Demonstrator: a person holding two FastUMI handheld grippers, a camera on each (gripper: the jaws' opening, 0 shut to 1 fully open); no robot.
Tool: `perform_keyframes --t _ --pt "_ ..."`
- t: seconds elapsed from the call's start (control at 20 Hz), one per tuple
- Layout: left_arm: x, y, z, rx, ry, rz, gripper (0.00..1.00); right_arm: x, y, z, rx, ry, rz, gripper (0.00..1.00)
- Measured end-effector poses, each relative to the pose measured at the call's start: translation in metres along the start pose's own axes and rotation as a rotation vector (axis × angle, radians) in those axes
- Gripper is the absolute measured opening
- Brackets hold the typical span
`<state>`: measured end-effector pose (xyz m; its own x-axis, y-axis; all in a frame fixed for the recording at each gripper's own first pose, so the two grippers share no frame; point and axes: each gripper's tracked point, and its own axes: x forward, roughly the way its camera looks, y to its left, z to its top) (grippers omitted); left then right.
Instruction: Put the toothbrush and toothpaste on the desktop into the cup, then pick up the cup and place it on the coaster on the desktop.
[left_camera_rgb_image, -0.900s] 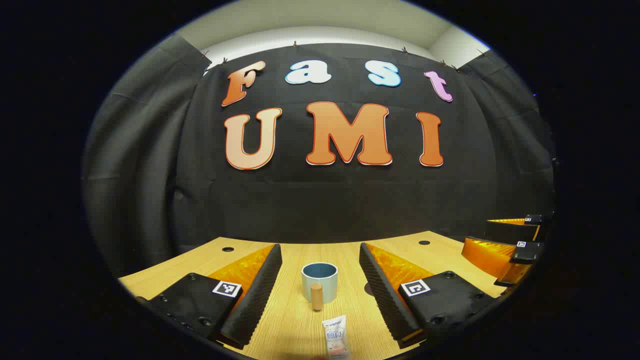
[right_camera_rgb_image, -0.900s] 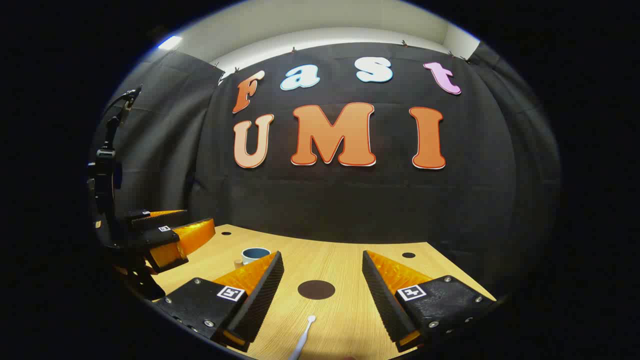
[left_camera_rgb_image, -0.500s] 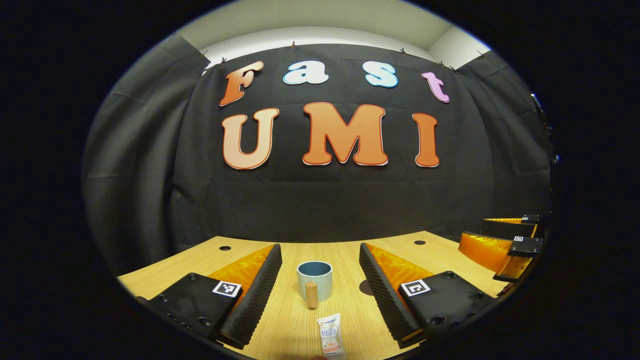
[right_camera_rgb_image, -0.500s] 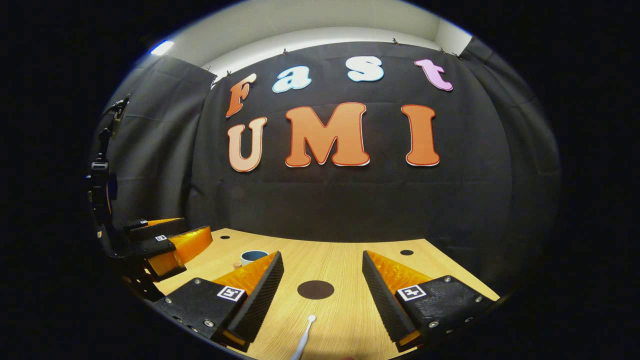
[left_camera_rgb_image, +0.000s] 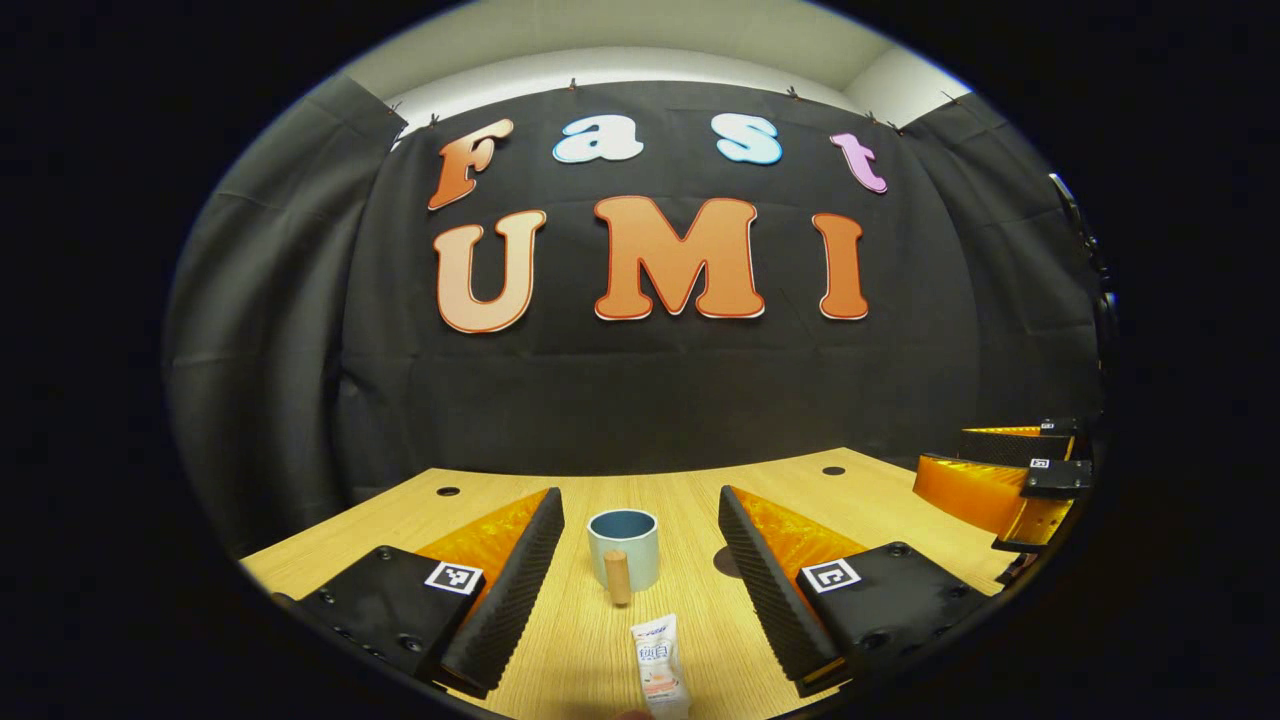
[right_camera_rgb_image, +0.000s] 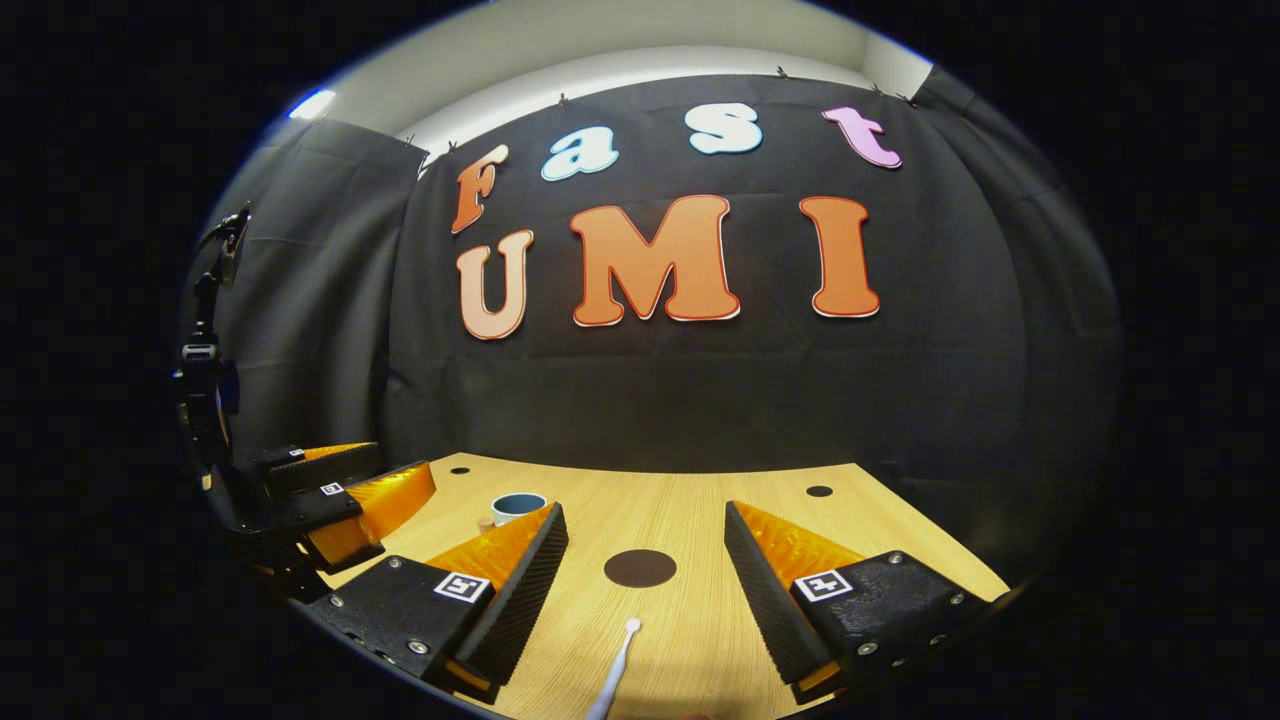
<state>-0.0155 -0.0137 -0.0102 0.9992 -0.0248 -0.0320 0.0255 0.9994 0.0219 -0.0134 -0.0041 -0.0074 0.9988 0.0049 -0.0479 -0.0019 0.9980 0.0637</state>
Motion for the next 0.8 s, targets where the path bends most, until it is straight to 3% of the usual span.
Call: perform_keyframes --t 0.25,0.6,0.8 --pt "0.002 -0.010 -0.015 -0.008 0.065 -0.031 1.00 -0.001 -0.004 -0.010 0.001 0.050 -0.002 0.95" --pt "0.012 -0.009 -0.040 0.027 0.202 -0.041 1.00 -0.001 -0.005 -0.030 0.039 0.203 0.036 0.94" --pt "0.017 0.000 -0.059 0.059 0.289 -0.004 1.00 0.002 -0.007 -0.052 0.009 0.309 0.029 0.95"
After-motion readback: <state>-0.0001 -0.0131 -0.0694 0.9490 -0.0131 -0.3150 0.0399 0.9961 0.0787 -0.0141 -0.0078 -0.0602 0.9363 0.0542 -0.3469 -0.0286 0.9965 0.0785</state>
